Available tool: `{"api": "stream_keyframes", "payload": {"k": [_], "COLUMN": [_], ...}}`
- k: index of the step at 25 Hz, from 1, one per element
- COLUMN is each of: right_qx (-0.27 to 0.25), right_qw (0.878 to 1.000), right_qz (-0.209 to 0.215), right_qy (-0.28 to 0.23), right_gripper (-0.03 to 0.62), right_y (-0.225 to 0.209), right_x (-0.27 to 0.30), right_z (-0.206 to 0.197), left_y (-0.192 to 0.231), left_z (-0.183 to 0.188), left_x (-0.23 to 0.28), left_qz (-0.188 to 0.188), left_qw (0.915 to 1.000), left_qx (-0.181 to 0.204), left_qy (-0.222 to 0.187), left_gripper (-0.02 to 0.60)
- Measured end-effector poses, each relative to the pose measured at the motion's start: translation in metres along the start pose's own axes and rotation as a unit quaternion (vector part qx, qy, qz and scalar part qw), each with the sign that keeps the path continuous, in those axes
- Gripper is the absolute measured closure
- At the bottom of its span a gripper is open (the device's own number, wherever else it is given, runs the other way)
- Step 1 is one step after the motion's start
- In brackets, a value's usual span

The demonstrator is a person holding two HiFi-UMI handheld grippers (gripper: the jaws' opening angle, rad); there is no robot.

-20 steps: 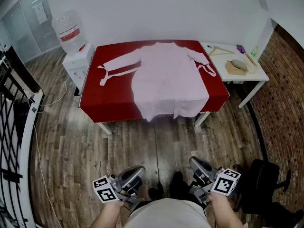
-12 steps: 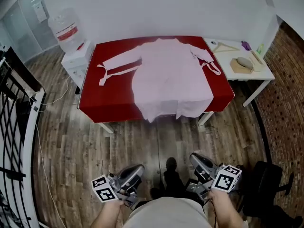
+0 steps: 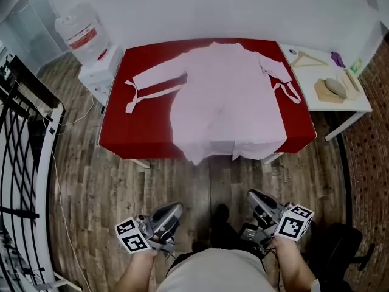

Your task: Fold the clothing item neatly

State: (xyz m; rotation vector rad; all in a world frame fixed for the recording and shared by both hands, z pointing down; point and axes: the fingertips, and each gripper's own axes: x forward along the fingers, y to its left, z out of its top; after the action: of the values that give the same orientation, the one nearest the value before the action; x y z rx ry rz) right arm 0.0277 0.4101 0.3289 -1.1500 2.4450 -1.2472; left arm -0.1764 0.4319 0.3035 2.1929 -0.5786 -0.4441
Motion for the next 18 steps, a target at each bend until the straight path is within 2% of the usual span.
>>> {"api": "stream_keyframes", "payload": {"k": [9,18], "right_qx": [-0.013,-0.017], "right_qw": [1.0,0.999], "right_qz": [0.018,0.021], "right_qy": [0.017,0.018], "right_gripper": [0.583,0.583], "right_y": [-0.038,-0.056], "right_x": [0.03,0.046], "right_z": [0.066,0.092], "left_y": [0.024,0.038], "left_z": [0.028,0.048], "left_x": [0.065,0.092], "left_qz": [0.033,0.044], "left_qw": [0.9994,0.9985], "left_qx": [0.013,0.03], "left_qy": [0.002,0.005], "left_gripper": [0.576,0.576]}}
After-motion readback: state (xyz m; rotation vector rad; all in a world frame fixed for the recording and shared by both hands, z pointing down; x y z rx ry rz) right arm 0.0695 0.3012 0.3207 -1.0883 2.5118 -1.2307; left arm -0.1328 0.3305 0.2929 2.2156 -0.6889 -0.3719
